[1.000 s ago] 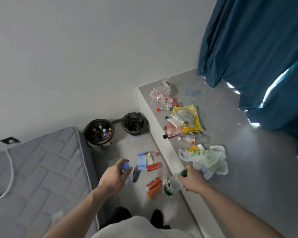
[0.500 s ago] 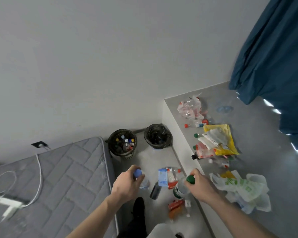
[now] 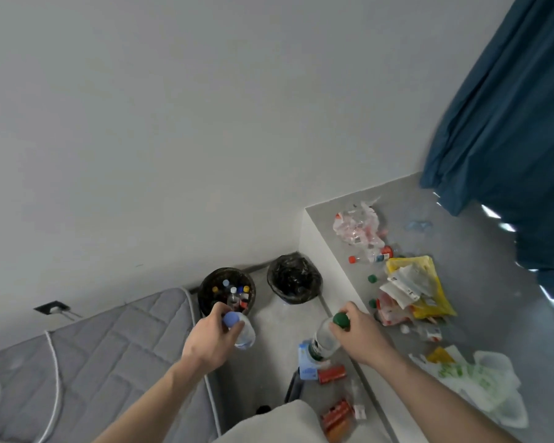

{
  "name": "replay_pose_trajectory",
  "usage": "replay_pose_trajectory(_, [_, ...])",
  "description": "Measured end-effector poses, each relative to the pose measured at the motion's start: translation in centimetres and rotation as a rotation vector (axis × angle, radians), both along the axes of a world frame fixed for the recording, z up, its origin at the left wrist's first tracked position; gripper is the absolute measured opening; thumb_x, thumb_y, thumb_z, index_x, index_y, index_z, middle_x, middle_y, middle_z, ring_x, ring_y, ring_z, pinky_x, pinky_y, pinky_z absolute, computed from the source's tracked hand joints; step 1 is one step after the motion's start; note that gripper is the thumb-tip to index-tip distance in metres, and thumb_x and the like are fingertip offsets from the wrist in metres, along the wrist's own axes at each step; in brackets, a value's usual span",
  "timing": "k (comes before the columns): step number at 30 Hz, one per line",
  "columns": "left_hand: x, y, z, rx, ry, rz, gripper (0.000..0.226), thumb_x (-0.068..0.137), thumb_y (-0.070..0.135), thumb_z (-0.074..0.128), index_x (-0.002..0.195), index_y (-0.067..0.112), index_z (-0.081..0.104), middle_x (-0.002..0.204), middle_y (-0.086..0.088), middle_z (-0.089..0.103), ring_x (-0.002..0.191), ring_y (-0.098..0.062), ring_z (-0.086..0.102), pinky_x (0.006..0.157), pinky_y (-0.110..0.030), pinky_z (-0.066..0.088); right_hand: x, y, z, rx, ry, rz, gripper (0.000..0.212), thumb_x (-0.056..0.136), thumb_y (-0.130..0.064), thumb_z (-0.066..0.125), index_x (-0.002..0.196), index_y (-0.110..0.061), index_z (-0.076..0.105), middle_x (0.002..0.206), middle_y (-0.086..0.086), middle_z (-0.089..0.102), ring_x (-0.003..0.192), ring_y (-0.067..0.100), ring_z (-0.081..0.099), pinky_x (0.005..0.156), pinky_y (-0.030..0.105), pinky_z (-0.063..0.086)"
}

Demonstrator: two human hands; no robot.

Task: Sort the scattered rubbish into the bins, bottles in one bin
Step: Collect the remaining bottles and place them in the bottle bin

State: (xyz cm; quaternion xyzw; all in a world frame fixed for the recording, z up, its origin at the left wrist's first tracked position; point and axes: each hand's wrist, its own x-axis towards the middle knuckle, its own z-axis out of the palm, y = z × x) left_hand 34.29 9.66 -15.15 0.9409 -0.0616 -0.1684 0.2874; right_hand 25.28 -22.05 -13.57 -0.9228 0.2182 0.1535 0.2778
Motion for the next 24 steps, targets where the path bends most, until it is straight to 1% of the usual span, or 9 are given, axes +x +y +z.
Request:
replay_pose_trajectory(4, [1.0, 0.3, 0.6, -0.028, -0.029, 0.077, 0.029, 0.090, 0.056, 0.058, 0.105, 0.032, 0.050, 0.086, 0.008, 0.067, 0.079, -0.018, 0.063, 0.070, -0.037, 0.052, 1.7, -0.3, 0.2, 0.000, -0.032, 0.013, 0.028, 0.084, -0.055, 0.056, 0.095, -0.033, 0.043, 0.088, -0.003, 0.065, 0.079, 0.021, 0.063, 0.073, 0.041, 0.056])
replay_pose_trajectory(6, [1.4, 0.5, 0.8, -0.045, -0.047, 0.100, 0.029, 0.092, 0.053, 0.059, 0.107, 0.030, 0.051, 0.088, 0.007, 0.068, 0.080, -0.018, 0.063, 0.068, -0.036, 0.051, 2.6, -0.1, -0.1, 0.003, -0.025, 0.024, 0.027, 0.086, -0.055, 0.057, 0.094, -0.034, 0.043, 0.087, -0.004, 0.065, 0.077, 0.019, 0.063, 0.072, 0.040, 0.056])
replay_pose_trajectory(9, [2.2, 1.1, 1.0, -0.061, -0.039, 0.133, 0.029, 0.093, 0.051, 0.060, 0.109, 0.029, 0.051, 0.091, 0.005, 0.069, 0.080, -0.017, 0.064, 0.068, -0.034, 0.049, 4.2, 0.4, -0.3, -0.002, -0.004, 0.051, 0.026, 0.087, -0.056, 0.056, 0.095, -0.034, 0.043, 0.089, -0.004, 0.065, 0.077, 0.020, 0.063, 0.070, 0.038, 0.055])
replay_pose_trajectory(11, [3.1, 1.9, 0.6, -0.052, -0.018, 0.165, 0.029, 0.093, 0.050, 0.060, 0.110, 0.030, 0.049, 0.093, 0.004, 0.069, 0.081, -0.018, 0.064, 0.070, -0.034, 0.050, 5.5, 0.8, -0.2, -0.004, 0.010, 0.080, 0.024, 0.089, -0.054, 0.056, 0.097, -0.035, 0.043, 0.089, -0.004, 0.065, 0.077, 0.019, 0.063, 0.066, 0.036, 0.052])
replay_pose_trajectory(14, [5.5, 3.2, -0.4, -0.023, 0.010, 0.201, 0.029, 0.092, 0.051, 0.060, 0.110, 0.030, 0.050, 0.093, 0.003, 0.069, 0.084, -0.021, 0.065, 0.073, -0.037, 0.053, 8.2, 1.2, -0.5, 0.003, 0.019, 0.116, 0.023, 0.091, -0.052, 0.057, 0.097, -0.035, 0.043, 0.085, -0.006, 0.063, 0.072, 0.014, 0.060, 0.059, 0.032, 0.048])
replay_pose_trajectory(18, [10.5, 4.3, -2.7, 0.005, 0.091, 0.233, 0.029, 0.092, 0.051, 0.060, 0.109, 0.029, 0.050, 0.091, 0.002, 0.069, 0.083, -0.022, 0.066, 0.073, -0.038, 0.054, 13.4, 2.2, -1.7, 0.022, 0.036, 0.131, 0.021, 0.088, -0.052, 0.057, 0.092, -0.035, 0.047, 0.079, -0.008, 0.063, 0.066, 0.011, 0.061, 0.055, 0.031, 0.048])
replay_pose_trajectory(20, [13.4, 4.7, -4.4, 0.017, 0.150, 0.243, 0.028, 0.092, 0.050, 0.059, 0.107, 0.028, 0.050, 0.090, 0.001, 0.068, 0.082, -0.023, 0.066, 0.073, -0.038, 0.054, 16.4, 3.1, -2.7, 0.044, 0.072, 0.128, 0.021, 0.085, -0.053, 0.058, 0.090, -0.035, 0.049, 0.079, -0.008, 0.064, 0.068, 0.014, 0.062, 0.061, 0.036, 0.053])
replay_pose_trajectory(22, [16.1, 5.1, -6.3, 0.023, 0.229, 0.257, 0.025, 0.092, 0.050, 0.057, 0.105, 0.030, 0.050, 0.087, 0.003, 0.067, 0.077, -0.019, 0.066, 0.071, -0.038, 0.055, 19.3, 4.1, -4.0, 0.057, 0.114, 0.134, 0.023, 0.082, -0.055, 0.059, 0.090, -0.035, 0.050, 0.078, -0.007, 0.065, 0.071, 0.015, 0.062, 0.066, 0.039, 0.055])
replay_pose_trajectory(24, [18.8, 5.2, -8.4, 0.037, 0.291, 0.261, 0.025, 0.092, 0.049, 0.056, 0.105, 0.030, 0.049, 0.086, 0.004, 0.066, 0.077, -0.019, 0.065, 0.070, -0.037, 0.054, 22.5, 5.2, -5.2, 0.075, 0.140, 0.134, 0.021, 0.084, -0.052, 0.060, 0.094, -0.036, 0.052, 0.077, -0.008, 0.065, 0.068, 0.010, 0.061, 0.061, 0.032, 0.051])
